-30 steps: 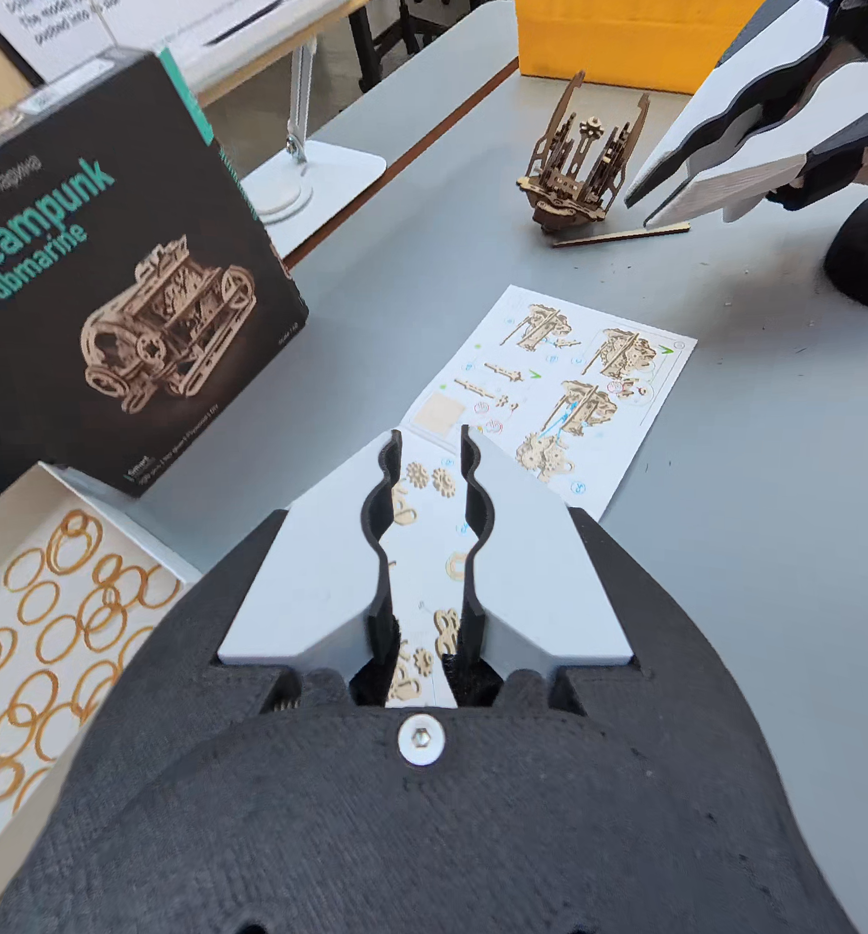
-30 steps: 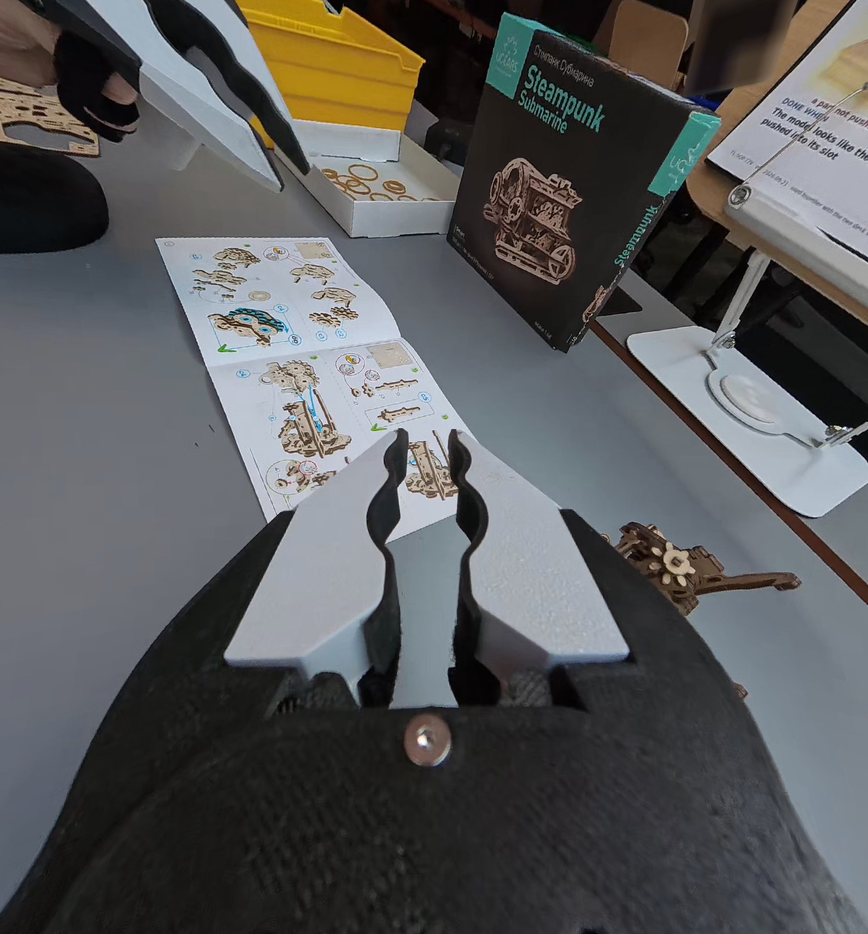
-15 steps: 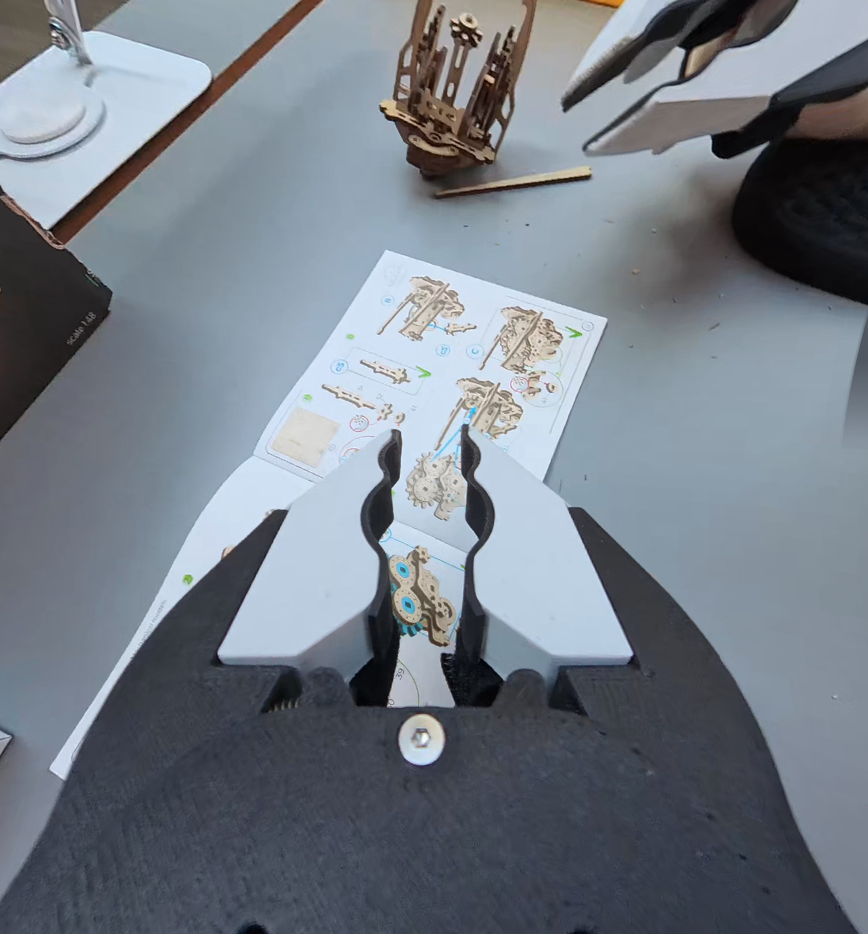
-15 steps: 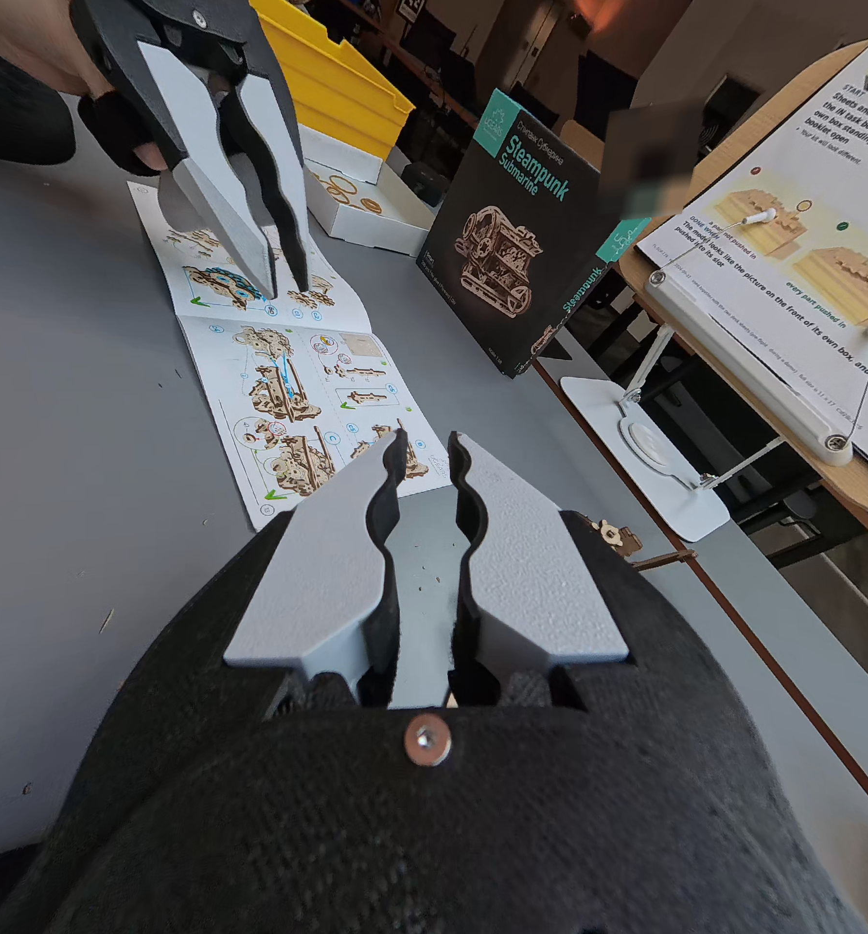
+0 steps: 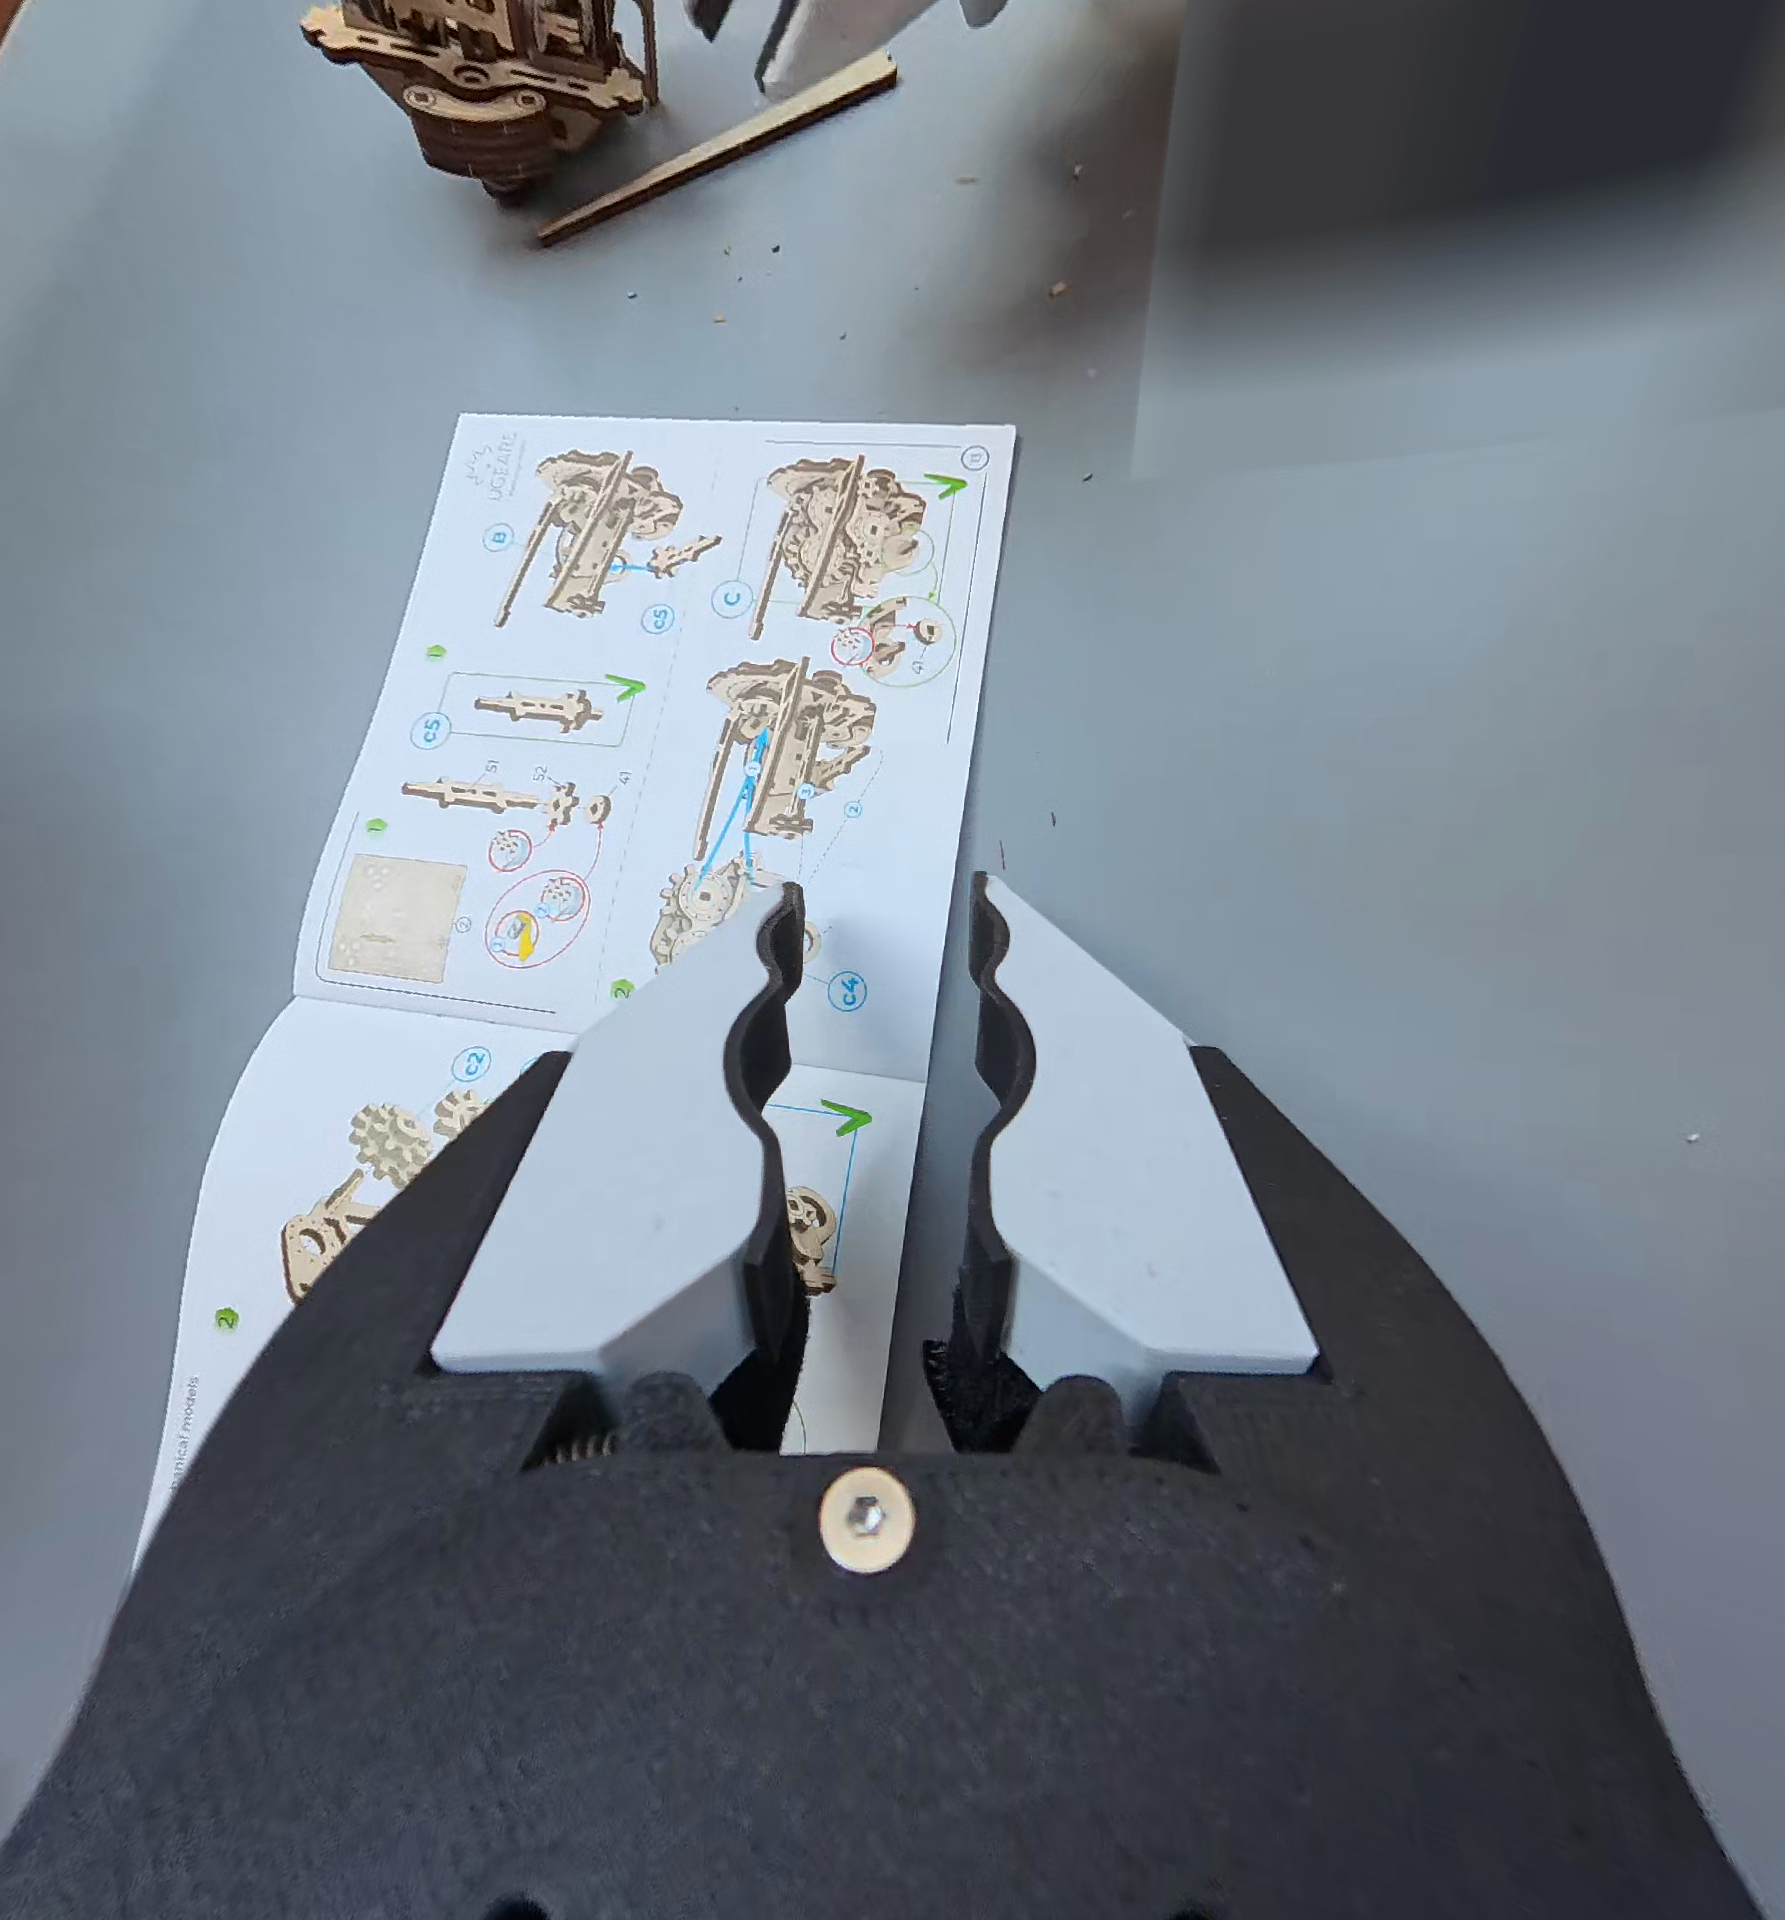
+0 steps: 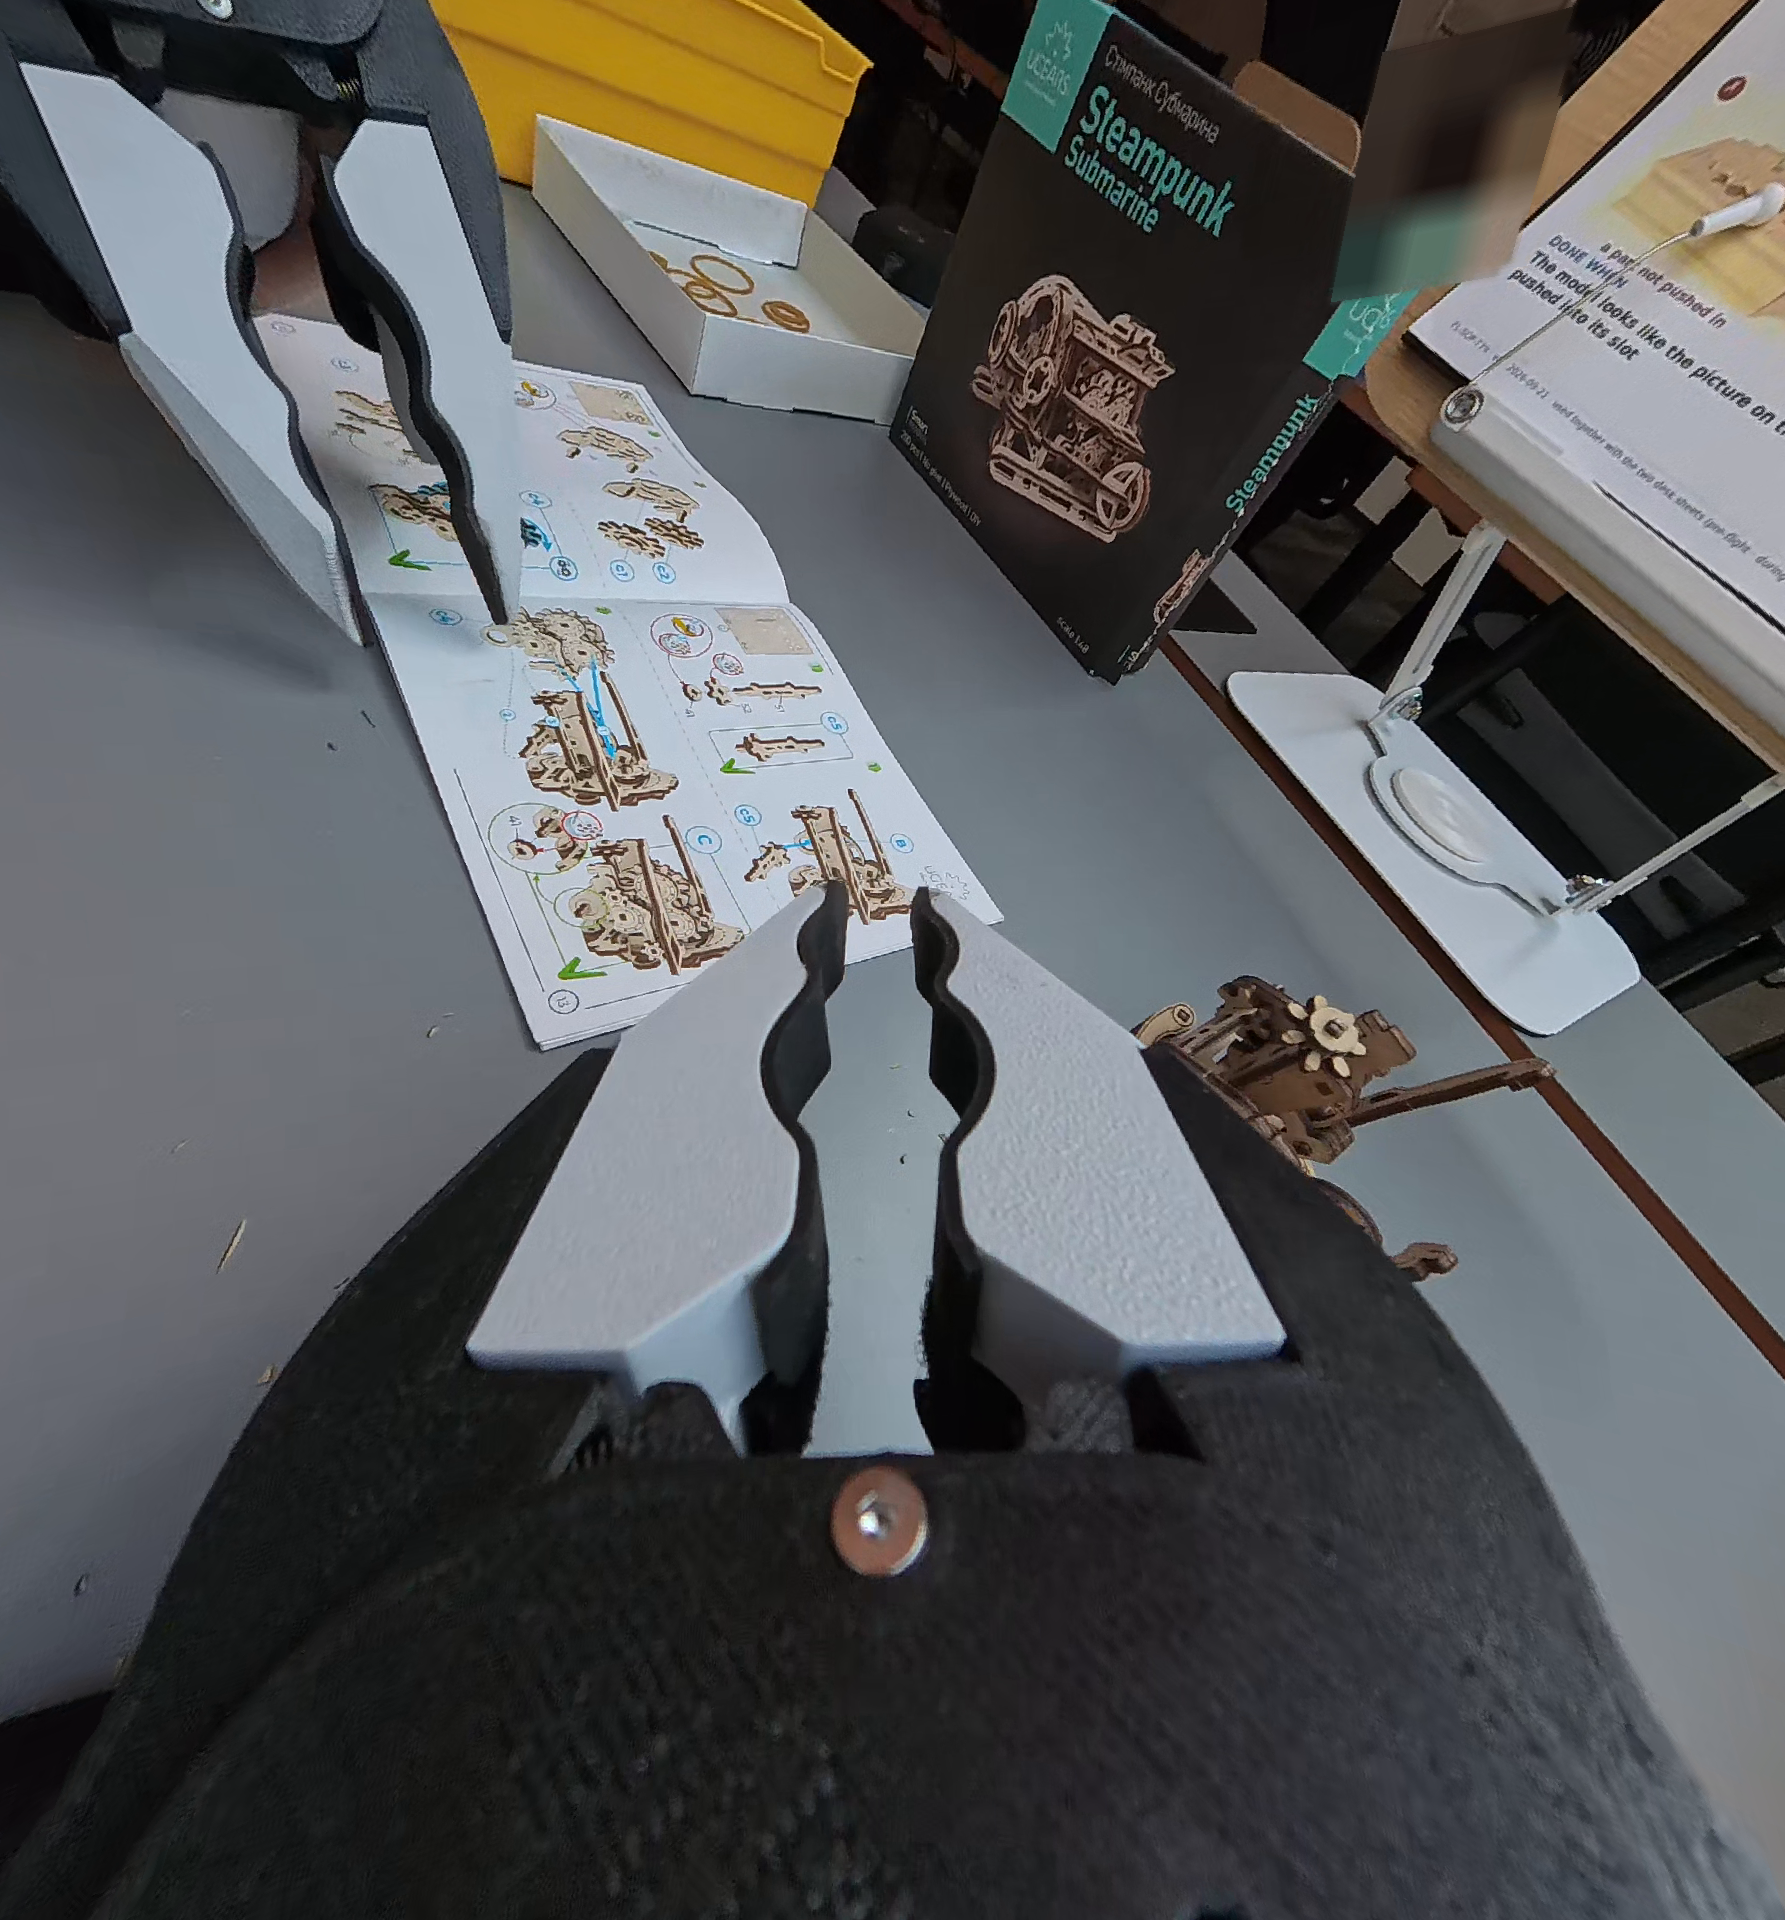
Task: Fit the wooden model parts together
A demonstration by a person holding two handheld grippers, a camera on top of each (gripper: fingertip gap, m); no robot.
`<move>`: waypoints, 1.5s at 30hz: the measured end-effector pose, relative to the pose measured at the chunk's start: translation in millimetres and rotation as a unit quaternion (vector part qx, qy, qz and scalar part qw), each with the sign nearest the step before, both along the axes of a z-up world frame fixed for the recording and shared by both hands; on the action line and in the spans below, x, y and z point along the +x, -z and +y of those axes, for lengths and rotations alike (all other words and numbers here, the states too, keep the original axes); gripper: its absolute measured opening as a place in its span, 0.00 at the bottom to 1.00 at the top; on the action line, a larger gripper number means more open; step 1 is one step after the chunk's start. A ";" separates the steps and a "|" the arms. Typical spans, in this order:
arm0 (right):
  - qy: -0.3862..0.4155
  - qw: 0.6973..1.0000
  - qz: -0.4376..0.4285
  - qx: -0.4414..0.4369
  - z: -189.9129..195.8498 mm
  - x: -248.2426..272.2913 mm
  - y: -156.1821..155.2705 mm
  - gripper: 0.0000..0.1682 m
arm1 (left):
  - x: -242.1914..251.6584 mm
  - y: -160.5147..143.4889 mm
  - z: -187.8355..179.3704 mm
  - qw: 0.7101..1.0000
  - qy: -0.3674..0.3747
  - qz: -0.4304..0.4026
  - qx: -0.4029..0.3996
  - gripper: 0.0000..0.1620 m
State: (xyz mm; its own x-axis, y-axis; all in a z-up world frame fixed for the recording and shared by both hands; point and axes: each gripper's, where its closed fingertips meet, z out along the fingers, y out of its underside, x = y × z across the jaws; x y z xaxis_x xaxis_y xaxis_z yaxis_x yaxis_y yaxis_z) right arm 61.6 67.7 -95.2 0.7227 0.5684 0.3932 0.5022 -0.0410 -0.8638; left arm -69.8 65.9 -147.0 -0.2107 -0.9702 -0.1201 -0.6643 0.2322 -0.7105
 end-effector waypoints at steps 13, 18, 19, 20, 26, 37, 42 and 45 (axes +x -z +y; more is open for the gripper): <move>-0.006 1.000 -0.028 -0.001 -1.5 -3.9 6.4 0.06 | -3.7 11.7 1.9 0.999 -0.011 0.025 -0.024 0.13; -0.007 0.999 -0.033 -0.006 -1.6 -4.5 9.3 0.06 | -3.8 11.1 2.0 0.999 -0.011 0.018 -0.041 0.13; -0.008 0.999 -0.035 -0.008 -1.6 -4.6 10.2 0.06 | -3.7 11.0 2.0 0.999 -0.011 0.017 -0.045 0.13; -0.009 0.999 -0.037 -0.008 -1.8 -4.9 10.9 0.06 | -3.7 10.9 2.0 0.999 -0.011 0.015 -0.049 0.13; -0.012 0.998 -0.055 -0.009 -2.7 -6.9 15.0 0.06 | -3.5 10.7 2.2 0.998 -0.014 0.014 -0.057 0.13; -0.014 0.997 -0.069 -0.010 -3.4 -8.2 18.2 0.06 | -2.0 8.3 1.0 0.999 -0.015 0.012 -0.051 0.15; -0.015 0.997 -0.071 -0.010 -3.8 -8.7 18.5 0.06 | 9.0 -27.3 11.0 0.994 -0.044 -0.080 -0.066 0.17; -0.016 0.997 -0.075 -0.009 -3.9 -8.9 19.2 0.06 | 9.3 -62.1 44.9 0.975 -0.124 -0.177 -0.055 0.20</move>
